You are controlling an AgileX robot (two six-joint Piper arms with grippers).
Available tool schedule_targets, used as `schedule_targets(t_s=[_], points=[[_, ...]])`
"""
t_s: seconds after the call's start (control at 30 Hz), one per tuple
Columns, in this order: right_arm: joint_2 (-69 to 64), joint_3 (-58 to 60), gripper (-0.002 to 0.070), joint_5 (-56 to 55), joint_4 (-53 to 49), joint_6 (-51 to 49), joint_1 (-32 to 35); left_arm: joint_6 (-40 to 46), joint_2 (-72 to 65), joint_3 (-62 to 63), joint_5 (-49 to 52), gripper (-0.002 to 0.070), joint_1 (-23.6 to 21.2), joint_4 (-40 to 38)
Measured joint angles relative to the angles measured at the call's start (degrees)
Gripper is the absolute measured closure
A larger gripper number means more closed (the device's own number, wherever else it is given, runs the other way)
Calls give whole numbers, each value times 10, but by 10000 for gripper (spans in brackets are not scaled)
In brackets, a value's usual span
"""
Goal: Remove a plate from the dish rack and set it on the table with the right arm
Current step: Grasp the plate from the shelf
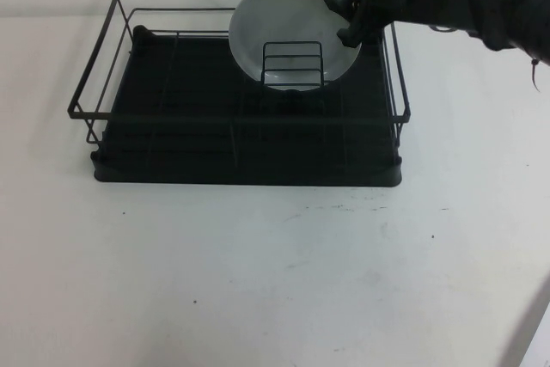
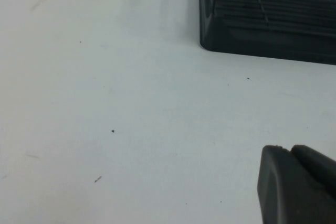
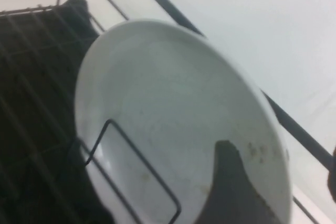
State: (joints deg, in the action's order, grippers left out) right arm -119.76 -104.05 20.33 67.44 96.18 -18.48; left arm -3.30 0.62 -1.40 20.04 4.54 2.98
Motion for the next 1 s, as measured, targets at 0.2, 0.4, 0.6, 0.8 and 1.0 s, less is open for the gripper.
schedule_targets(t_s=[0.2,0.4,0.6,0.8,1.0], points=[[-44,-47,325,-6,24,4,0,0,0,0,0,679,0,0],[-72,-69,325,-15,27,4,0,0,0,0,0,679,0,0],[-73,-73,325,-23,28,6,0,0,0,0,0,679,0,0],[-80,-74,325,-28,29,17,0,0,0,0,0,679,0,0],[-106,-79,325,-41,47,19,0,0,0,0,0,679,0,0]])
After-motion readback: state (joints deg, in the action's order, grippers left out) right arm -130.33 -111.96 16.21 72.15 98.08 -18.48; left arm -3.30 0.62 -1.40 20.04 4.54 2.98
